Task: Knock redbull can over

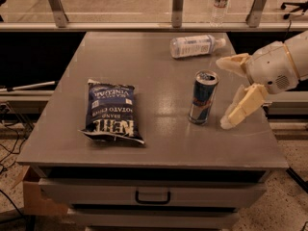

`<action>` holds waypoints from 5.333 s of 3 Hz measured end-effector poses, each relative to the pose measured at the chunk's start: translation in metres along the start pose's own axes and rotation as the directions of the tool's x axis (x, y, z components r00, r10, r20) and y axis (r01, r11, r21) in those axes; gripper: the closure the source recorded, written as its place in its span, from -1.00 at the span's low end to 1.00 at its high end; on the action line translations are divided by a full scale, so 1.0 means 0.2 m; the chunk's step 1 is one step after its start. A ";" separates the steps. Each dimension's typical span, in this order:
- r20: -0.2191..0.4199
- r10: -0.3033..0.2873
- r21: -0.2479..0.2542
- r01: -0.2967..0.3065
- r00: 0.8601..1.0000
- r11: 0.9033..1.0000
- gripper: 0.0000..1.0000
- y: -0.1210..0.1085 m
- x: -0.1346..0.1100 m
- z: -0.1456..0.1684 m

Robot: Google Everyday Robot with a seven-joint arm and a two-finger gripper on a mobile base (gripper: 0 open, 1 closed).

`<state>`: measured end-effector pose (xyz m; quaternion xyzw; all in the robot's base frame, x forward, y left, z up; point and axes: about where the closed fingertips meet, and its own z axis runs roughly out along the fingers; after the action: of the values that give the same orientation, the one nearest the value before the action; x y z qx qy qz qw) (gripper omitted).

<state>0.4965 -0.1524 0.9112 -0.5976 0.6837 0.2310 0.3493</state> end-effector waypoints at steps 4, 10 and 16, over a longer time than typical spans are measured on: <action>0.288 0.059 -0.032 -0.052 0.956 0.998 -1.00 -0.04 0.01 0.19; 0.309 -0.013 -0.023 0.021 0.951 1.000 1.00 -0.06 -0.08 0.12; -0.570 -0.299 -0.154 0.258 0.766 0.954 1.00 -0.02 0.13 0.23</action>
Offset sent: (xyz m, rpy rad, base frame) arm 0.0222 0.0116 -0.0330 0.2910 0.0175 -0.0388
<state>0.5091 -0.1367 0.8612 -0.7454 0.6535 0.0034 0.1313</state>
